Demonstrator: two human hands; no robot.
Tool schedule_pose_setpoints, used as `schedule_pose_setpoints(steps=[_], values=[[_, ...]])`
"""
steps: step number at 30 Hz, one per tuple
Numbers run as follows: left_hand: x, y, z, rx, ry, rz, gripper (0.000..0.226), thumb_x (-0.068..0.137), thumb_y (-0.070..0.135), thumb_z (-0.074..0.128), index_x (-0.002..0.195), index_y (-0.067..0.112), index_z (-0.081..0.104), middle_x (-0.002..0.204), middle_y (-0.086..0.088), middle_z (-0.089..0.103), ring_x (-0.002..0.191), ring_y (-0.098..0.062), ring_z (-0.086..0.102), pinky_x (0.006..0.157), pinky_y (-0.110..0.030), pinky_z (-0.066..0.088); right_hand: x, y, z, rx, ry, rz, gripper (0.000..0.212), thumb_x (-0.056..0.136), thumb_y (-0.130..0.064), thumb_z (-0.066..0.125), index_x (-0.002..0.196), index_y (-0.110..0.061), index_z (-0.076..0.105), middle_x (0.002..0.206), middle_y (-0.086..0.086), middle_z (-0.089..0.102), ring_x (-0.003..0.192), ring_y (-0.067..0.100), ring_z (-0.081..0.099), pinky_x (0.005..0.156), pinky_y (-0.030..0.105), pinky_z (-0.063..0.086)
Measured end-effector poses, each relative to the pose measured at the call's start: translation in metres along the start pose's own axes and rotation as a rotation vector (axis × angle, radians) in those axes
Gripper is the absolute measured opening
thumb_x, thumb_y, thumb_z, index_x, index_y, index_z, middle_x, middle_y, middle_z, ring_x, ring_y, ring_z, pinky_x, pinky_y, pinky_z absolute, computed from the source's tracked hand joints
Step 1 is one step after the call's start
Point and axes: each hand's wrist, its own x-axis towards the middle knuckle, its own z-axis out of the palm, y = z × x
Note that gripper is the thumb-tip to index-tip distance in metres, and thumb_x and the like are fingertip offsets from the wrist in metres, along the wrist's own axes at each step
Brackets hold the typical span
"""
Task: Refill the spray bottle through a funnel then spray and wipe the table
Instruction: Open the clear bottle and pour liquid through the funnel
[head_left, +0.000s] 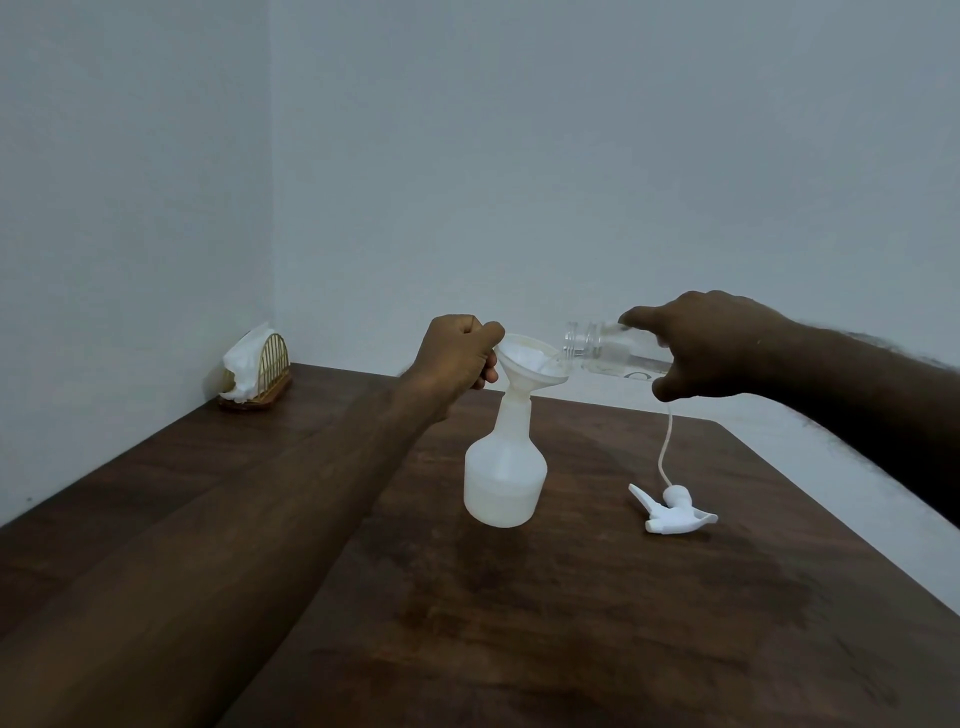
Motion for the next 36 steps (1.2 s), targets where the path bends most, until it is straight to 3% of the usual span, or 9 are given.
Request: schedule_pose_setpoints(steps=[15, 28, 36], values=[[0.0000, 0.0009, 0.0012, -0.015, -0.003, -0.004, 0.012, 0.087, 0.013, 0.054, 0.076, 0.008, 0.053, 0.060, -0.008, 0.053, 0.043, -0.011, 0.051, 0.049, -0.025, 0.041, 0.0019, 0.0041, 0.0038, -0.012, 0.012, -0.001, 0.081, 0.074, -0.038, 0.072, 0.146, -0.038, 0.034, 0.119, 0.001, 0.063, 0.101, 0.027, 0.061, 0.076, 0.034, 0.052], [-0.0012, 0.0014, 0.0013, -0.018, 0.000, -0.012, 0.012, 0.087, 0.013, 0.054, 0.077, 0.007, 0.054, 0.060, -0.008, 0.054, 0.044, -0.011, 0.051, 0.050, -0.026, 0.042, 0.0036, 0.0054, 0.0065, -0.046, 0.060, -0.016, 0.081, 0.076, -0.035, 0.072, 0.147, -0.038, 0.034, 0.113, -0.001, 0.063, 0.097, 0.026, 0.060, 0.067, 0.029, 0.041], [-0.0008, 0.0006, 0.0023, -0.036, 0.006, -0.021, 0.012, 0.087, 0.014, 0.055, 0.078, 0.008, 0.053, 0.060, -0.007, 0.053, 0.043, -0.012, 0.051, 0.049, -0.025, 0.041, 0.0037, 0.0046, 0.0051, -0.091, 0.113, -0.051, 0.075, 0.080, -0.032, 0.068, 0.146, -0.038, 0.033, 0.120, -0.004, 0.062, 0.106, 0.025, 0.060, 0.068, 0.029, 0.041]])
